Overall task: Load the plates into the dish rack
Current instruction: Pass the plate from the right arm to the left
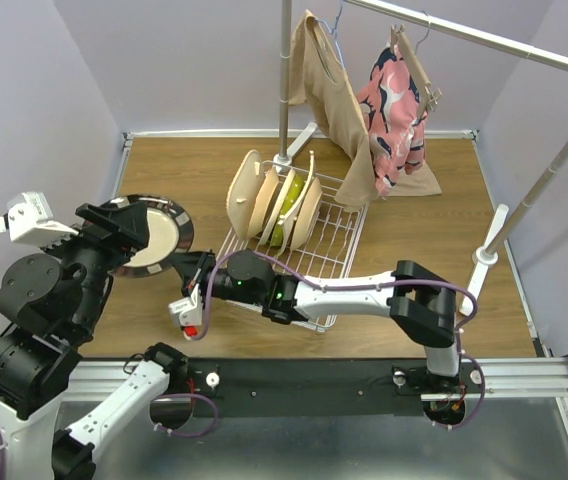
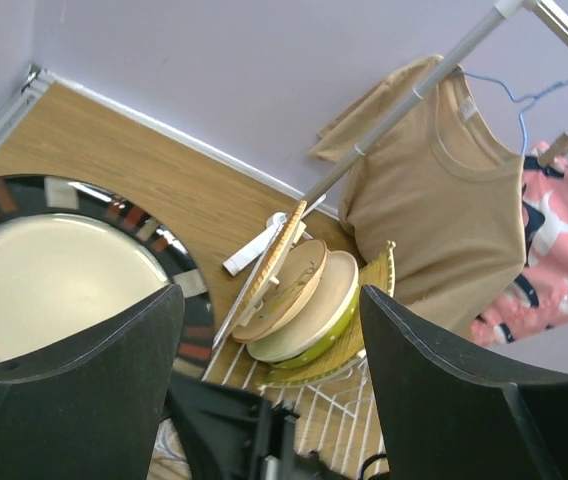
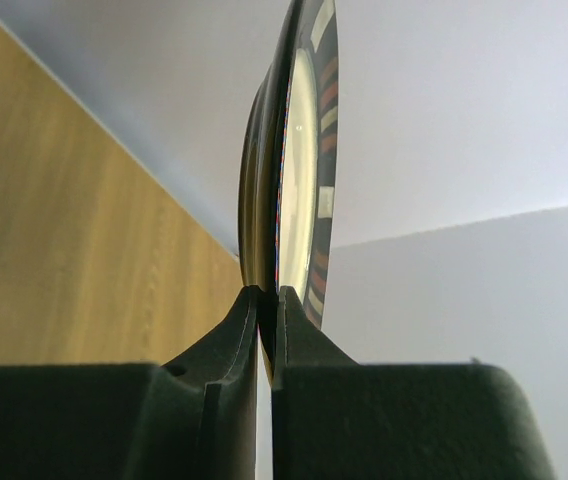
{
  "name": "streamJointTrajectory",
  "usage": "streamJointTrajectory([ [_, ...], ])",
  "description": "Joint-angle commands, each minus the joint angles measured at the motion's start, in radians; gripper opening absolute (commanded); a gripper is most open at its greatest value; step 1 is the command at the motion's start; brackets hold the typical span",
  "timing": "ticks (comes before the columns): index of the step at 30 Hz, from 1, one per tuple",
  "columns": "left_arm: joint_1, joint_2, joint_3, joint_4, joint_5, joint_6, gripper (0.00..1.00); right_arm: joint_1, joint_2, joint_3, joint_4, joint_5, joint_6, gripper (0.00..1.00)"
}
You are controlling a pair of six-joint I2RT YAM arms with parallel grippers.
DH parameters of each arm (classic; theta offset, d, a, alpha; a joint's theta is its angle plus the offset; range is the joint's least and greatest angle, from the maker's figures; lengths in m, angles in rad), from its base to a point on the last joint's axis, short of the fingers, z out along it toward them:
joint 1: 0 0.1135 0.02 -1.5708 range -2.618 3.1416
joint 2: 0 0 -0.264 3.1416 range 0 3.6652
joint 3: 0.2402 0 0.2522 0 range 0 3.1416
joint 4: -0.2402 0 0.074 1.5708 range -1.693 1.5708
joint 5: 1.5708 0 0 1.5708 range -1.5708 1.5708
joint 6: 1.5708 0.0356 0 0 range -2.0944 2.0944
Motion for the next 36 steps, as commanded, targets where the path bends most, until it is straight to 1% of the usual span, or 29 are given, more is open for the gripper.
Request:
streamJointTrajectory([
  [1,0.004,-0.038,0.036,0.044,0.133,0.228,0.80,-0.038,-0.111,0.002,0.134,-0.027,-0.079,0.01],
  [5,0.004,-0.051,0.036,0.081,0.211,0.402,0.80,-0.073,-0.136,0.011,0.110,-0.048,-0.102,0.01],
  [6,0.004,-0.059,0.033,0.092,0.226,0.471,0.80,-0.087,-0.139,0.015,0.102,-0.053,-0.107,0.01],
  [9,0.004,-0.088,-0.005,0.151,0.262,0.579,0.81,-0.105,-0.159,0.023,0.076,-0.065,-0.121,0.01],
  [11,0.004,-0.113,-0.059,0.205,0.308,0.732,0.81,-0.113,-0.171,0.022,0.062,-0.071,-0.130,0.01],
  [13,0.004,-0.165,-0.122,0.256,0.355,0.839,0.81,-0.121,-0.179,0.019,0.053,-0.073,-0.134,0.01],
  [14,0.004,-0.183,-0.140,0.271,0.364,0.942,0.81,-0.124,-0.186,0.019,0.050,-0.073,-0.139,0.01],
  [15,0.004,-0.223,-0.157,0.286,0.380,0.994,0.81,-0.130,-0.190,0.017,0.047,-0.074,-0.141,0.00],
  [16,0.004,-0.243,-0.195,0.309,0.424,1.062,0.81,-0.131,-0.194,0.017,0.041,-0.073,-0.142,0.01],
  [17,0.004,-0.263,-0.215,0.319,0.452,1.167,0.81,-0.136,-0.197,0.016,0.037,-0.077,-0.144,0.00],
  [19,0.004,-0.317,-0.278,0.329,0.490,1.267,0.81,-0.145,-0.206,0.014,0.031,-0.083,-0.150,0.00],
  [21,0.004,-0.326,-0.304,0.317,0.490,1.344,0.81,-0.157,-0.217,0.014,0.025,-0.093,-0.154,0.01],
  [25,0.004,-0.303,-0.370,0.209,0.463,1.430,0.81,-0.174,-0.237,0.012,0.008,-0.108,-0.160,0.00],
  [30,0.004,-0.343,-0.440,0.222,0.473,1.507,0.81,-0.193,-0.257,0.005,-0.002,-0.128,-0.168,0.01],
  [33,0.004,-0.332,-0.472,0.218,0.489,1.544,0.81,-0.205,-0.271,0.006,-0.013,-0.142,-0.168,0.00],
  [36,0.004,-0.323,-0.501,0.230,0.464,1.594,0.81,-0.214,-0.289,0.000,-0.025,-0.155,-0.168,0.00],
])
